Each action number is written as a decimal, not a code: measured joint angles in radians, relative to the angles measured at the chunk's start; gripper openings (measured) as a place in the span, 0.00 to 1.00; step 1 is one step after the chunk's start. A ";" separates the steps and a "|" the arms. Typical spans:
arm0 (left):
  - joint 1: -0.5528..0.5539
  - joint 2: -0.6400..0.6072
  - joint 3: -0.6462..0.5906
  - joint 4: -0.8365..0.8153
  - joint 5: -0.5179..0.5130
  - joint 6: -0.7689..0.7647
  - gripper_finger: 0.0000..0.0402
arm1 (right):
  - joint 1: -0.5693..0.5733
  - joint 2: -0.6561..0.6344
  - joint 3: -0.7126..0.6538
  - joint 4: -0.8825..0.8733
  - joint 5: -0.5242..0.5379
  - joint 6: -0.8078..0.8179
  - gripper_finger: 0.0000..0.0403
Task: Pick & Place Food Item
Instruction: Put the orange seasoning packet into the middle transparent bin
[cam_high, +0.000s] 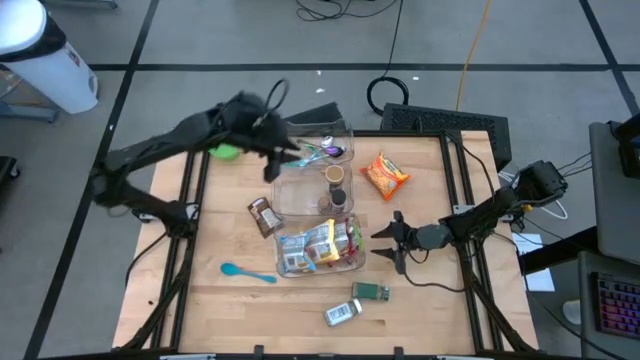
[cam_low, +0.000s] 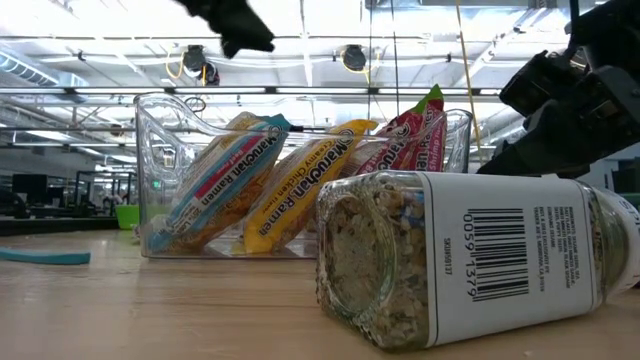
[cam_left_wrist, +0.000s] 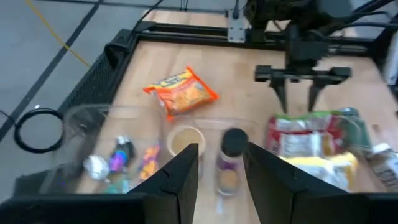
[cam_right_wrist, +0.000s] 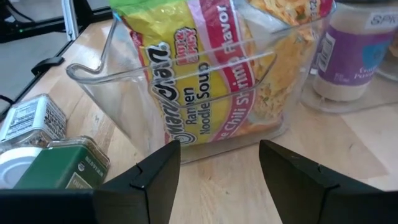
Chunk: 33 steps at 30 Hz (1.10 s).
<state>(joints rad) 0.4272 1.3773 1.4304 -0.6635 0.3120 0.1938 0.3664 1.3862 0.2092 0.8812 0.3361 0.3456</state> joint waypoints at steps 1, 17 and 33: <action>-0.009 -0.047 -0.071 0.043 -0.001 -0.021 0.34 | 0.000 0.000 0.000 -0.004 0.000 0.012 0.53; -0.366 -0.514 -1.182 1.414 -0.367 -0.371 0.34 | -0.001 0.000 0.000 0.024 0.089 0.025 0.53; -0.412 -0.502 -1.304 1.520 -0.444 -0.353 0.34 | -0.086 0.000 0.000 0.064 0.165 -0.069 0.53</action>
<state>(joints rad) 0.0151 0.8749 0.1268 0.8565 -0.1322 -0.1596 0.2801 1.3861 0.2089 0.9453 0.5011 0.2768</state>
